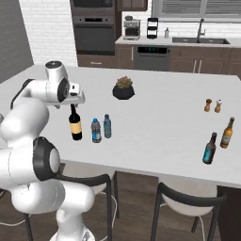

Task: Move the plastic bottles in the middle to the plastics group, and the glass bottles in the middle to the glass group.

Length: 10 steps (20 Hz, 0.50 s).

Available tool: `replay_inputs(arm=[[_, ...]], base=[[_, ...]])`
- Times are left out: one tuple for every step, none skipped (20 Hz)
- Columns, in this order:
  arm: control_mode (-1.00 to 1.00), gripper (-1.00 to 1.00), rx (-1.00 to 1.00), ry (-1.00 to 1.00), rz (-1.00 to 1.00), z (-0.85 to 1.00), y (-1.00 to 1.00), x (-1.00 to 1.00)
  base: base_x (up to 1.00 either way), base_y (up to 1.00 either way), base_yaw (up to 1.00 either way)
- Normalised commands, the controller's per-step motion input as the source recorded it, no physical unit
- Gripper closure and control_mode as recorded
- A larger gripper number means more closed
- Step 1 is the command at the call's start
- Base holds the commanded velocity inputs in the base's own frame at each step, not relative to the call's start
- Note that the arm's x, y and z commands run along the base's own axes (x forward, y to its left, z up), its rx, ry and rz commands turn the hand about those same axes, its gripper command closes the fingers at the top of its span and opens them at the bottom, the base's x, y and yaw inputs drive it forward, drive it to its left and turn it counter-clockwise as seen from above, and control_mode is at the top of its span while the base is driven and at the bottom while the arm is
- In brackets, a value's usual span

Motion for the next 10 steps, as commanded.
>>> replay_inputs(arm=[[-1.0,-1.0,0.0,-0.08,0.03,-0.32,0.0,0.29],[-1.0,-1.0,0.0,-0.08,0.03,-0.31,0.0,0.27],[-1.0,-1.0,0.0,-0.09,0.03,-0.31,0.0,0.19],[-1.0,-1.0,0.0,-0.08,0.03,-0.31,0.0,0.14],[-1.0,-1.0,0.0,-0.04,0.03,-0.33,0.0,0.09],[-1.0,-1.0,0.0,-0.02,0.04,-0.34,0.0,0.02],[-1.0,-1.0,0.0,0.0,0.02,-0.21,0.0,0.0],[-1.0,-1.0,0.0,-0.02,0.01,-0.24,0.0,0.0],[-1.0,-1.0,0.0,-0.01,0.01,-0.21,0.0,0.0],[-1.0,-1.0,0.0,-0.01,0.01,-0.18,0.0,0.0]], base=[[0.0,0.0,0.0],[0.0,0.0,0.0],[0.0,0.0,0.0],[0.0,0.0,0.0],[0.0,0.0,0.0],[0.0,0.0,0.0],[0.0,0.0,0.0],[0.0,0.0,0.0],[0.0,0.0,0.0],[0.0,0.0,0.0]])
